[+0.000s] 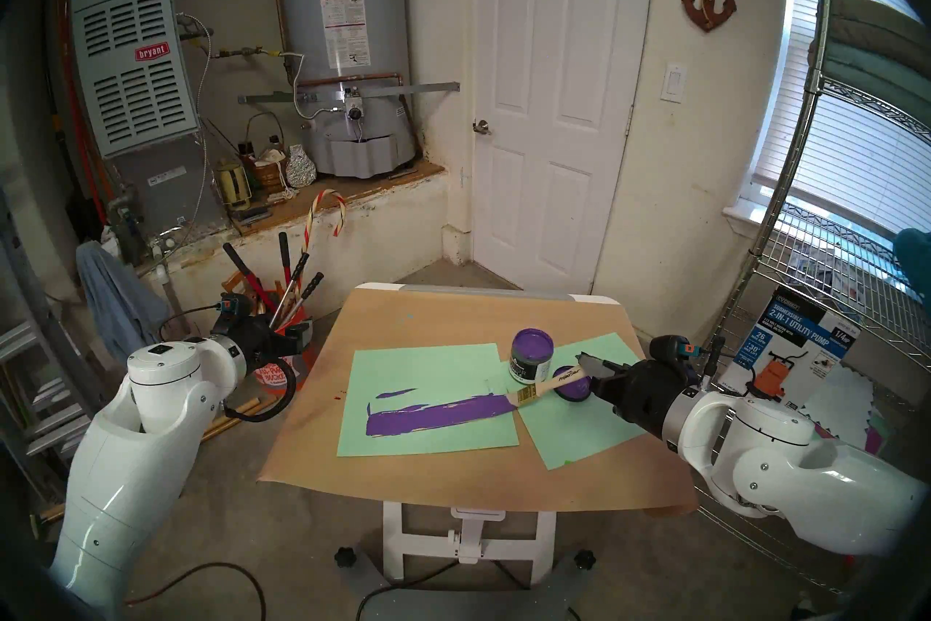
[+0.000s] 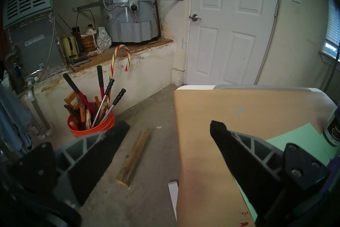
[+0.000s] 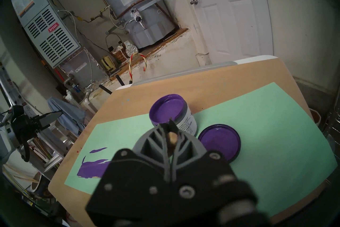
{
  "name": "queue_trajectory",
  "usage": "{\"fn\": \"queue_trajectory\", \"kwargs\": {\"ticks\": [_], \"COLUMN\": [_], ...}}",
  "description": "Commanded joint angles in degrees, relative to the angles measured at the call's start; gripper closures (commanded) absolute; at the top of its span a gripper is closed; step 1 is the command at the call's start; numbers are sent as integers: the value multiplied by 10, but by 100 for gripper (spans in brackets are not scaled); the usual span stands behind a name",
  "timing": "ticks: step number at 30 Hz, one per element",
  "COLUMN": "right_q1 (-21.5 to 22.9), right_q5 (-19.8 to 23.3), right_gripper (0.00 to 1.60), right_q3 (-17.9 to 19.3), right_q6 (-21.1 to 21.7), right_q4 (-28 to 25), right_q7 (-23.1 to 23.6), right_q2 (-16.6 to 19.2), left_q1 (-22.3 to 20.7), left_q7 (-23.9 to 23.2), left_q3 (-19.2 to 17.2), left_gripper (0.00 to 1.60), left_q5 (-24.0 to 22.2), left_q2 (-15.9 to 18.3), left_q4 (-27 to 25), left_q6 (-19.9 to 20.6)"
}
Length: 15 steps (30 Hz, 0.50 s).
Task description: Pick up brush, dip the brush into paint, and paint the wood
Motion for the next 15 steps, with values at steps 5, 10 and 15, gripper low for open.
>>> {"fn": "queue_trajectory", "kwargs": {"ticks": [5, 10, 15], "right_q1": [-20, -34, -23], "right_q5": [97, 119, 111], "right_gripper": [160, 160, 160], "right_q3": [69, 84, 51], "right_q6": [-24, -24, -25], "right_q4": [-80, -102, -102], "right_q7": [33, 48, 33], "right_q2": [3, 5, -16], "left_q1": [-4, -3, -3], "left_q7": [0, 1, 1], "left_q3": [-5, -6, -6], "left_gripper": [0, 0, 0], "left_q5": [-1, -1, -1], "left_q2": [1, 1, 1], "left_q4": [-8, -9, -9], "left_q6": [-2, -2, -2]}}
